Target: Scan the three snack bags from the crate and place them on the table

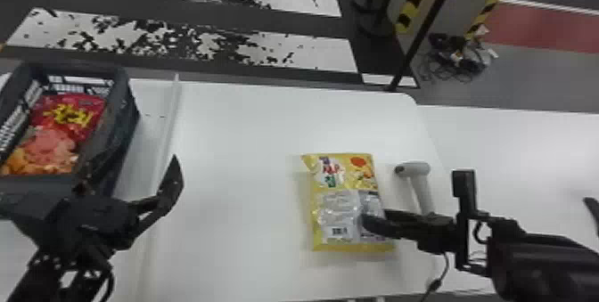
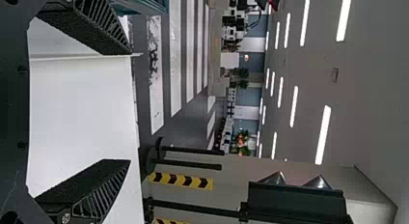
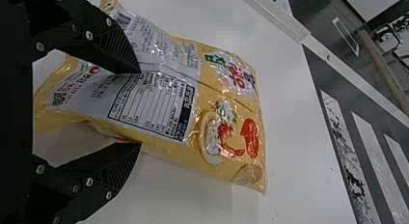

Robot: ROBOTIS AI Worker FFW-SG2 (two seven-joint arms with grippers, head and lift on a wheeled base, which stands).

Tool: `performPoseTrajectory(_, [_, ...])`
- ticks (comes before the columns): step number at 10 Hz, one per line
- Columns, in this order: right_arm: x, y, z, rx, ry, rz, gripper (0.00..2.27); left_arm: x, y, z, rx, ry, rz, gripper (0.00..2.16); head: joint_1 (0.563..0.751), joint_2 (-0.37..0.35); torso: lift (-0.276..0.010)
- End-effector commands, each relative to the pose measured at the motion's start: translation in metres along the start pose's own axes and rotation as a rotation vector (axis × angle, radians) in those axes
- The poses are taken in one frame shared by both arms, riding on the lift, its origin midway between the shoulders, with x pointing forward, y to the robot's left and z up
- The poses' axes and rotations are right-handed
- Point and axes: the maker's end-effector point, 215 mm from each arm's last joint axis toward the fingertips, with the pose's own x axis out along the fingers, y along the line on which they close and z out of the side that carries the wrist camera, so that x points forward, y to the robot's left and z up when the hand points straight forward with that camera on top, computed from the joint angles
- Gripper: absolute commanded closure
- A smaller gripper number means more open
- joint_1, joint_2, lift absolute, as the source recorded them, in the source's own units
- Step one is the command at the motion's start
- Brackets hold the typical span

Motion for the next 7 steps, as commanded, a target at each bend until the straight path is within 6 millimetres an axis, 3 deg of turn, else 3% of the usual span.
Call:
performPoseTrajectory(1, [0.001, 0.0, -0.002, -0.019, 0.016, -0.002, 2.26, 0.0, 0.0, 0.0, 0.0, 0.0, 0.0, 0.08, 0.695, -0.188, -0.062])
performPoseTrajectory(4, [-0.019, 0.008, 0.017, 0.016, -0.035, 0.026, 2.26, -0.001, 0.0, 0.0, 0.001, 0.0, -0.001, 0.08, 0.695, -0.185, -0.062])
performPoseTrajectory(7, [-0.066, 0.006, 0.067, 0.098, -0.186, 0.033, 2.26, 0.0, -0.001, 0.002, 0.002, -0.001, -0.003, 0.08, 0.695, -0.202, -0.062])
